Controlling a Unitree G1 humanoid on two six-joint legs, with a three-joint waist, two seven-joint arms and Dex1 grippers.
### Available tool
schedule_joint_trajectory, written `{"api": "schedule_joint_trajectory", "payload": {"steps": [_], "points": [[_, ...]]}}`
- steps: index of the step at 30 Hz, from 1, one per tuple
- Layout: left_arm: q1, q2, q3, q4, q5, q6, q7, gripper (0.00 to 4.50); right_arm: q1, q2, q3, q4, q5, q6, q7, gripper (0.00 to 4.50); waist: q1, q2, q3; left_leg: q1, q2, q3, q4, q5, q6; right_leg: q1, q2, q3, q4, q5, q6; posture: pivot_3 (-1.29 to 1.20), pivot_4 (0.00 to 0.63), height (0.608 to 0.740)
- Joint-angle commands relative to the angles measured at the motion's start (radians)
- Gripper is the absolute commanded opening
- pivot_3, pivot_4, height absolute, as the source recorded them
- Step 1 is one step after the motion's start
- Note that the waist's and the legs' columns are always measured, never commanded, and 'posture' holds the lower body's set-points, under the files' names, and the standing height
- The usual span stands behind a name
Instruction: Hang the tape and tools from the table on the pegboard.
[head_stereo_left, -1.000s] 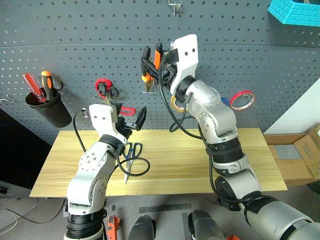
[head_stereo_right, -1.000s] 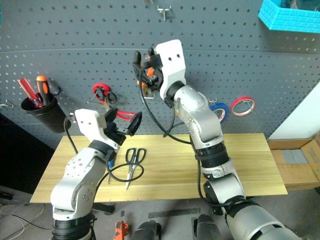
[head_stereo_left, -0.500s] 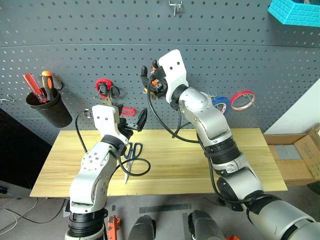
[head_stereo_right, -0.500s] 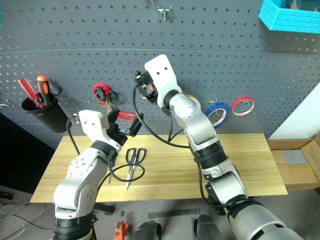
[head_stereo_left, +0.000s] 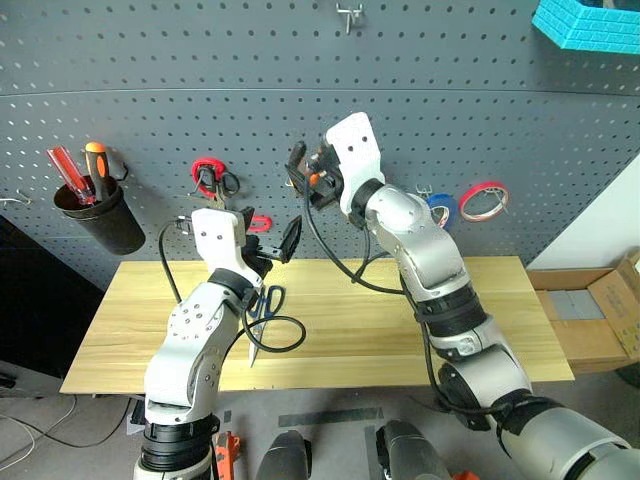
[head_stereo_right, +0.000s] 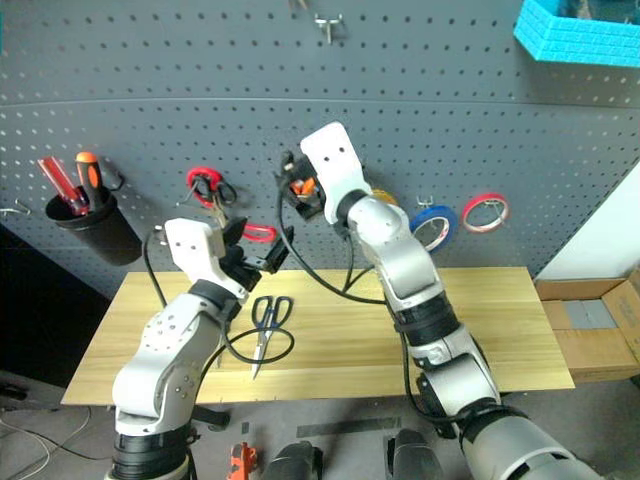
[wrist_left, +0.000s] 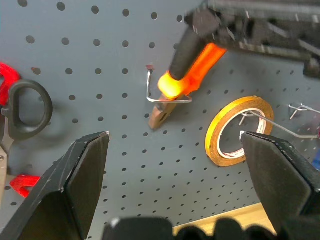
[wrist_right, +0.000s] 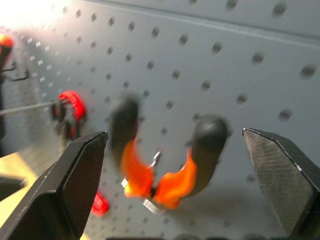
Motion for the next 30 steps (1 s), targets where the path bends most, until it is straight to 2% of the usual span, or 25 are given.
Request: {"api": "schedule_joint_trajectory", "payload": {"steps": [1, 9, 11, 15, 20, 24, 30], "points": [[0.021, -0.004, -0.001, -0.029, 0.0, -0.023, -0.009, 4.5, 0.043, -0.027, -0.009, -0.151, 0.043, 0.048, 0.052, 4.47, 0.0, 0.0, 0.0, 0.0, 0.0, 0.0, 0.0, 0.0, 0.0, 0.0, 0.0, 0.0, 0.0, 0.0, 0.0, 0.06, 0.146, 0.74], [0.094, -0.007, -0.022, -0.051, 0.005, -0.021, -0.011, 4.5, 0.167, -0.099, 0.002, -0.324, 0.113, 0.135, 0.139, 4.47, -0.003, 0.0, 0.0, 0.001, 0.0, -0.001, 0.0, -0.002, 0.003, 0.001, 0.0, 0.0, 0.0, 0.0, 0.0, 0.04, 0.155, 0.74], [0.117, 0.008, -0.041, -0.029, 0.048, -0.006, 0.007, 4.5, 0.205, -0.127, -0.015, -0.366, 0.156, 0.139, 0.189, 4.47, -0.002, 0.0, 0.0, 0.001, 0.0, -0.001, 0.0, -0.002, 0.004, 0.001, 0.0, 0.0, 0.0, 0.0, 0.0, 0.04, 0.159, 0.74], [0.134, 0.009, -0.028, 0.047, 0.13, 0.007, 0.08, 4.5, 0.293, -0.23, 0.01, -0.41, 0.172, 0.044, 0.307, 4.47, -0.001, -0.001, 0.001, 0.002, 0.0, -0.001, 0.0, -0.002, 0.004, 0.002, 0.0, 0.0, 0.0, 0.0, 0.0, 0.03, 0.174, 0.74], [0.211, -0.04, -0.059, 0.2, 0.213, -0.013, 0.15, 4.5, 0.452, -0.364, 0.083, -0.402, 0.143, -0.197, 0.474, 4.47, -0.004, -0.002, 0.006, 0.006, 0.0, 0.0, -0.001, -0.002, 0.004, 0.005, 0.0, 0.0, -0.002, 0.0, 0.0, 0.0, 0.21, 0.74], [0.226, -0.061, -0.062, 0.272, 0.236, -0.003, 0.163, 4.5, 0.538, -0.432, 0.125, -0.358, 0.106, -0.361, 0.559, 4.47, -0.008, -0.003, 0.035, 0.016, 0.001, 0.001, -0.003, -0.003, 0.006, 0.019, 0.001, -0.001, -0.009, -0.001, -0.001, 0.0, 0.255, 0.74], [0.193, -0.048, -0.048, 0.368, 0.275, 0.021, 0.171, 4.5, 0.587, -0.466, 0.156, -0.315, 0.091, -0.488, 0.635, 4.47, -0.008, -0.004, 0.074, 0.016, 0.001, -0.001, -0.002, -0.003, 0.006, 0.019, 0.001, -0.002, -0.009, -0.001, 0.0, -0.01, 0.31, 0.74]]}}
